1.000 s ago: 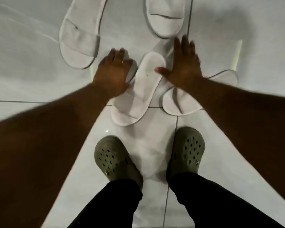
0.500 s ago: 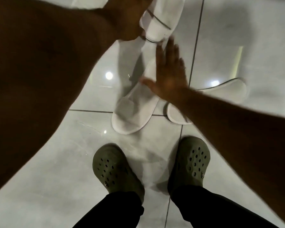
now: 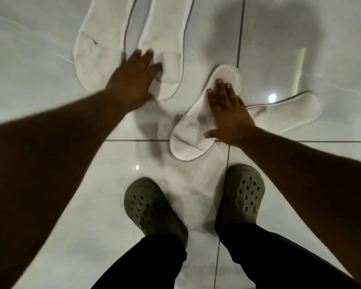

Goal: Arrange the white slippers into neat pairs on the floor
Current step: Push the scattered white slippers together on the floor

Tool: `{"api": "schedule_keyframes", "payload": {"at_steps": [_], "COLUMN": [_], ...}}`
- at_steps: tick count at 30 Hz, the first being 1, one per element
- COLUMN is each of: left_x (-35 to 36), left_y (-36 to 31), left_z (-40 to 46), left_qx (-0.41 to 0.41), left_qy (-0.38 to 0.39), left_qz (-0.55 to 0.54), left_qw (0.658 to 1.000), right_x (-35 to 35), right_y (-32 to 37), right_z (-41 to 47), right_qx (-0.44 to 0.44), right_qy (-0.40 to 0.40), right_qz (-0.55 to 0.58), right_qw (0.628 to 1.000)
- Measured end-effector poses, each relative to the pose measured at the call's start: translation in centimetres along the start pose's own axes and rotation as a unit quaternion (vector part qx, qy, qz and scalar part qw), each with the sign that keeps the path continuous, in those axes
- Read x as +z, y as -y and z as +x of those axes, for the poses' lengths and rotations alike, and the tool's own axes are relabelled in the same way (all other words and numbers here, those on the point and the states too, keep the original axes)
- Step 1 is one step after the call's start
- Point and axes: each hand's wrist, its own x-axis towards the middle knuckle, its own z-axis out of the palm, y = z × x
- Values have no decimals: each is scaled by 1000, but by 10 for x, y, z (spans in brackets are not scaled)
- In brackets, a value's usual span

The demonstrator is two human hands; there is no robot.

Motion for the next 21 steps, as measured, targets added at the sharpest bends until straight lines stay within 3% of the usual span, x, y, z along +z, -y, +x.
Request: {"api": "schedule_keyframes", "payload": {"at_steps": [9, 16, 21], "left_x": [83, 91, 83], "left_y": [23, 55, 66], "left_z": [-118, -143, -144], "left_qx": [-65, -75, -84], "left_qy": [5, 5, 1], "left_qz": [-37, -29, -28], "left_qw": [997, 997, 996], "right_x": [-20, -33, -40], "right_y": [27, 80, 102], "right_z": [34, 75, 89], "right_qx": [-61, -157, -168], "right_qy": [6, 23, 22], "right_qz": [-17, -92, -129], "right_qw": [998, 983, 977]}}
